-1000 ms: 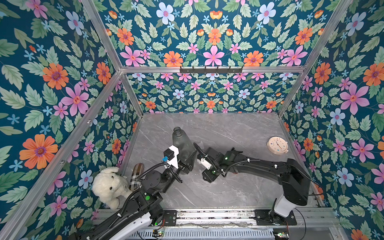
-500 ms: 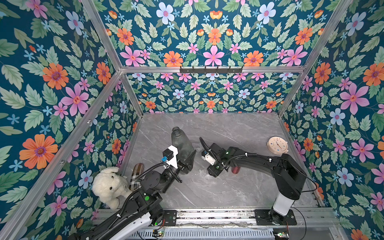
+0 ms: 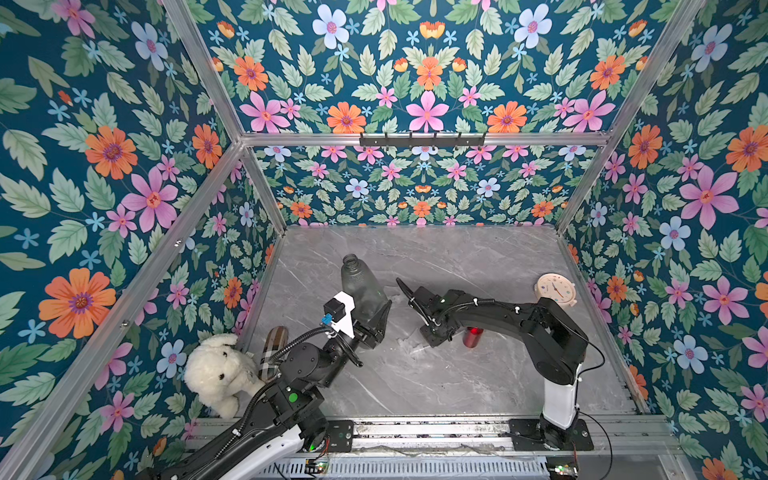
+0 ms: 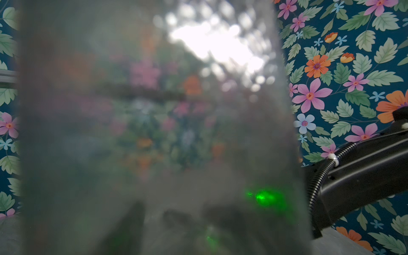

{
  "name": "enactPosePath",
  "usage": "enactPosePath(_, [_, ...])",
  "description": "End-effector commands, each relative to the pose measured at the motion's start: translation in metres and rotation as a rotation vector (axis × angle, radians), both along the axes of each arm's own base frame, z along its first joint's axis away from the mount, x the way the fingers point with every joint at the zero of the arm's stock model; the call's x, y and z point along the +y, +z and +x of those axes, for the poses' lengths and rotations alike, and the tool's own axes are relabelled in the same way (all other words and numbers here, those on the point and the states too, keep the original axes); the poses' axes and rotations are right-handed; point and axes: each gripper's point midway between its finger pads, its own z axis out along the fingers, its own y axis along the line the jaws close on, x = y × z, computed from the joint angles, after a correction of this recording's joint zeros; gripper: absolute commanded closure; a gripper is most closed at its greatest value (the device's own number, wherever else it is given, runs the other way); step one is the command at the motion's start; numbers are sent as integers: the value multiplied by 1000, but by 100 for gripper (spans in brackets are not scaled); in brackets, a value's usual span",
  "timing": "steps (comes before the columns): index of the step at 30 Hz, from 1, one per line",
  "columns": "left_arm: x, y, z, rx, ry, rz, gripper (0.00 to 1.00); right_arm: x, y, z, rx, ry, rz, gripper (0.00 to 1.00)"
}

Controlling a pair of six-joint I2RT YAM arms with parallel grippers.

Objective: Attach spray nozzles to spray bottles
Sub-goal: Pick up the spray nozzle from the center of the board.

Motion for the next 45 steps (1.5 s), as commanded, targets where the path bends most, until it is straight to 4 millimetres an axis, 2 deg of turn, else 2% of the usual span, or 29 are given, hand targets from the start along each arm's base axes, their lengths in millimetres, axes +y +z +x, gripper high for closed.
enactPosePath(1, [1, 6, -1, -18, 1, -16, 100, -12, -7, -32, 88, -16, -71, 73])
enactPosePath(5, [0, 5, -1, -17, -3, -13, 100, -1, -6, -68, 144, 5, -35, 73])
enactPosePath(8, [0, 6, -1, -16, -3, -12, 100, 5, 0, -83, 159, 25, -13, 70])
enactPosePath(14, [0, 6, -1, -12, -1, -9, 100, -8, 41, -72, 21, 88, 7, 51])
enactPosePath(16, [0, 5, 0, -9, 2, -8, 100, -3, 48, -77, 14, 131, 52, 47])
enactPosePath(17, [0, 4, 0, -8, 2, -7, 100, 2, 59, -81, 6, 155, 103, 45])
enactPosePath(18, [0, 4, 0, -8, 2, -7, 100, 6, 59, -87, 10, 186, 118, 44])
enactPosePath(20, [0, 4, 1, -7, 7, -7, 100, 13, 54, -102, 11, 263, 105, 40])
enactPosePath(23, [1, 4, 1, -9, 9, -7, 100, 17, 41, -110, 24, 302, 97, 35])
enactPosePath(26, [1, 5, 1, -11, 10, -8, 100, 31, 39, -118, 46, 349, 157, 33])
enactPosePath(27, [2, 5, 1, -11, 12, -9, 100, 33, 32, -120, 56, 366, 143, 32])
enactPosePath(33, [5, 6, 0, -12, 20, -17, 100, 42, 18, -117, 37, 431, 103, 32])
enactPosePath(39, [7, 7, 0, -13, 26, -21, 100, 45, 8, -116, 58, 450, 69, 36])
enactPosePath(45, [7, 7, 0, -11, 25, -20, 100, 38, 0, -124, 109, 446, 49, 48])
